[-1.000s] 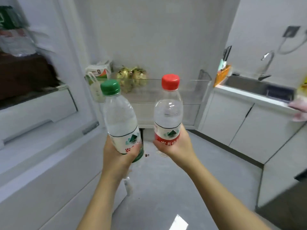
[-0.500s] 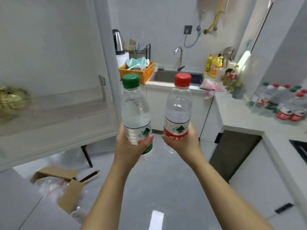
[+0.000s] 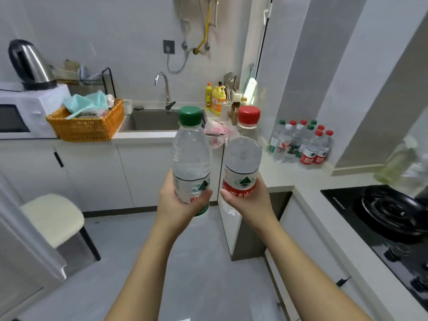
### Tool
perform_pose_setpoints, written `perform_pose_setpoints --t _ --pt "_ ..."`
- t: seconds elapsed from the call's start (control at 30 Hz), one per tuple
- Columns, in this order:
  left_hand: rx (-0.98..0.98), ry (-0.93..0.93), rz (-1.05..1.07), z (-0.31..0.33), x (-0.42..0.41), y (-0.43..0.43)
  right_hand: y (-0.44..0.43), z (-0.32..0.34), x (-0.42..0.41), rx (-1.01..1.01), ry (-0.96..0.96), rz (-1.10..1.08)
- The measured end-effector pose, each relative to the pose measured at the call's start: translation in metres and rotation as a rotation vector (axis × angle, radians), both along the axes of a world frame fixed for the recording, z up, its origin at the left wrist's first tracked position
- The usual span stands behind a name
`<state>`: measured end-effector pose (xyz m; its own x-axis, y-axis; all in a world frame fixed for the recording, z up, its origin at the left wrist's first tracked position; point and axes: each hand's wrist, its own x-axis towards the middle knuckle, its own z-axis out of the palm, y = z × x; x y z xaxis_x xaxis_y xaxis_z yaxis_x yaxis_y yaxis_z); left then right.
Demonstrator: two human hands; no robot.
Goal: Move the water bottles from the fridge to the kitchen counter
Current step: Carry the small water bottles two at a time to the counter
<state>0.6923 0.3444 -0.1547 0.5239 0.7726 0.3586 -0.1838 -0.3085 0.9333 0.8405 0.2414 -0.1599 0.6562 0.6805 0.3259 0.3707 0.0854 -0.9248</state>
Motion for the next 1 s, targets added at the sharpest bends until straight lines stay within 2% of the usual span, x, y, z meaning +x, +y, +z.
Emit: perform_pose_setpoints --t 0.3,0.63,1.0 --pt "0.034 0.001 -0.145 -0.011 0.067 0.039 0.016 -0.016 0.064 0.005 0.057 -0.168" --pt "0.032 0.047 -0.233 -0.024 0.149 0.052 0.02 -0.034 0.139 0.015 0.073 -0.256" --pt "0.036 0.073 -0.246 -0.041 0.299 0.034 -0.003 -0.046 0.285 -0.025 0.084 -0.305"
